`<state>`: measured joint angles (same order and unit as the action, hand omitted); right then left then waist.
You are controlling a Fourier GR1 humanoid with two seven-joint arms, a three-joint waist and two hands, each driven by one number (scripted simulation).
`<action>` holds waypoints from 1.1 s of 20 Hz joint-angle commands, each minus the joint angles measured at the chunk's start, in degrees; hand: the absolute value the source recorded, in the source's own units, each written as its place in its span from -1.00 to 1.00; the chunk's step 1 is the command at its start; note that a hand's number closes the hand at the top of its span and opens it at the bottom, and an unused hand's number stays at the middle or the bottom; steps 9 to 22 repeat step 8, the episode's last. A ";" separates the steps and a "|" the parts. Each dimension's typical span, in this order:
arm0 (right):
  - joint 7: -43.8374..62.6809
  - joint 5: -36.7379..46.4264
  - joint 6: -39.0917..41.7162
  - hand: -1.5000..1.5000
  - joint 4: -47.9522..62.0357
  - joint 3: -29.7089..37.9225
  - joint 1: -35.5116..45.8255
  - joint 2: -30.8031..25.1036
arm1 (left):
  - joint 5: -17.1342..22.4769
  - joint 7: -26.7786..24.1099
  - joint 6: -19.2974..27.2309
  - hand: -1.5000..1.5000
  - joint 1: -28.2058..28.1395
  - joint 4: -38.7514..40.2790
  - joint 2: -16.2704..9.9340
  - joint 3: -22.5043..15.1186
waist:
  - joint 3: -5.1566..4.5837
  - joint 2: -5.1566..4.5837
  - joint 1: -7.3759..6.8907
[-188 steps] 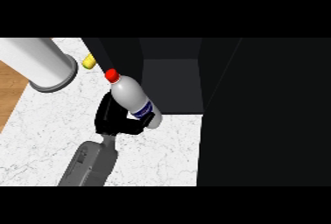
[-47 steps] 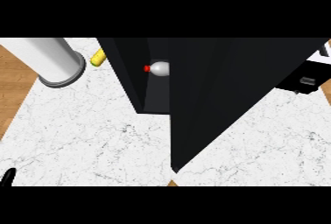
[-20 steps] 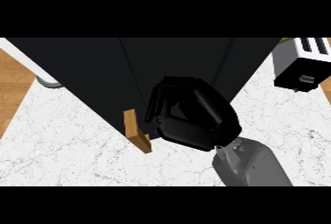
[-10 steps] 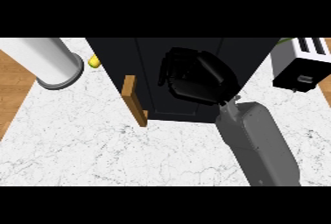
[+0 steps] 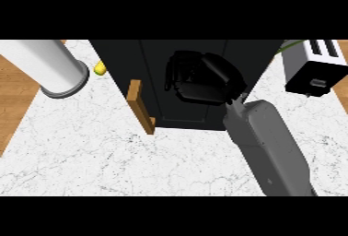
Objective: Pick up the bottled water, place it into the cabinet and close the cabinet
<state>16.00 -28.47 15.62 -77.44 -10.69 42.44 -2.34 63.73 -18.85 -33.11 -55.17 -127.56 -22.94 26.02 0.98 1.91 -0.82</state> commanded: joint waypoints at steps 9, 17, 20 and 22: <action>-0.33 -2.91 -3.06 1.00 11.18 2.12 9.37 2.21 | 0.21 2.55 -0.64 -1.00 0.55 -1.14 1.23 0.34 | -1.00 -2.40 -2.71; -0.33 -2.91 -3.06 1.00 11.18 2.12 9.37 2.21 | 0.21 2.55 -0.64 -1.00 0.55 -1.14 1.23 0.34 | -1.00 -2.40 -2.71; -0.33 -2.91 -3.06 1.00 11.18 2.12 9.37 2.21 | 0.21 2.55 -0.64 -1.00 0.55 -1.14 1.23 0.34 | -1.00 -2.40 -2.71; -0.33 -2.91 -3.06 1.00 11.18 2.12 9.37 2.21 | 0.21 2.55 -0.64 -1.00 0.55 -1.14 1.23 0.34 | -1.00 -2.40 -2.71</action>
